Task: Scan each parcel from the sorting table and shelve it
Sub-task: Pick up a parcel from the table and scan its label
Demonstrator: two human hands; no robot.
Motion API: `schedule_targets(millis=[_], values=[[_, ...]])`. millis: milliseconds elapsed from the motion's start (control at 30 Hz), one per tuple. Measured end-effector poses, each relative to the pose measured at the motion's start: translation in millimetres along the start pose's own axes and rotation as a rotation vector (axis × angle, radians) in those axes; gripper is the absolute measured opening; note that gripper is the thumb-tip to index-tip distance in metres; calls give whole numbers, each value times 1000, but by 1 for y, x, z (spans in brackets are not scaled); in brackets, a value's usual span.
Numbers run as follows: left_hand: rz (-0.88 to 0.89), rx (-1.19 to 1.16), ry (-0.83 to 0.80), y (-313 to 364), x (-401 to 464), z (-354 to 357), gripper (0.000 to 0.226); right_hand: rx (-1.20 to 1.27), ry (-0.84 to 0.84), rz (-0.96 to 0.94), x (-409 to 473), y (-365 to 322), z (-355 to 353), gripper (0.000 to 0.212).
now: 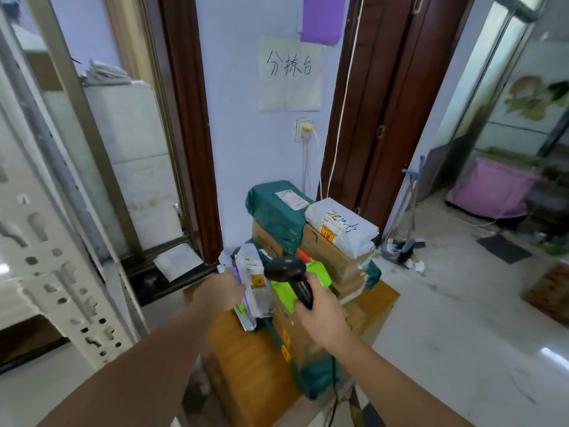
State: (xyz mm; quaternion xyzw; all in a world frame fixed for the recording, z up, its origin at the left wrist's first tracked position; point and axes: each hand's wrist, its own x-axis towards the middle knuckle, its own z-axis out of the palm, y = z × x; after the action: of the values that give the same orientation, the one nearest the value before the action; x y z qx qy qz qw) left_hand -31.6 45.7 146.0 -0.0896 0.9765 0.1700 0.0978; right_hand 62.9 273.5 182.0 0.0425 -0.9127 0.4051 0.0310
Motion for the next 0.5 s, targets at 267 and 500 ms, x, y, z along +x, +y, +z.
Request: schedule_targets(millis=[267,500], values=[[36,-410,-376,85,1,62,53,55,183,111,-21,25,-72,41],[-203,-820,-291,97,19,125,90,76,215,226,-40,46,-88,51]])
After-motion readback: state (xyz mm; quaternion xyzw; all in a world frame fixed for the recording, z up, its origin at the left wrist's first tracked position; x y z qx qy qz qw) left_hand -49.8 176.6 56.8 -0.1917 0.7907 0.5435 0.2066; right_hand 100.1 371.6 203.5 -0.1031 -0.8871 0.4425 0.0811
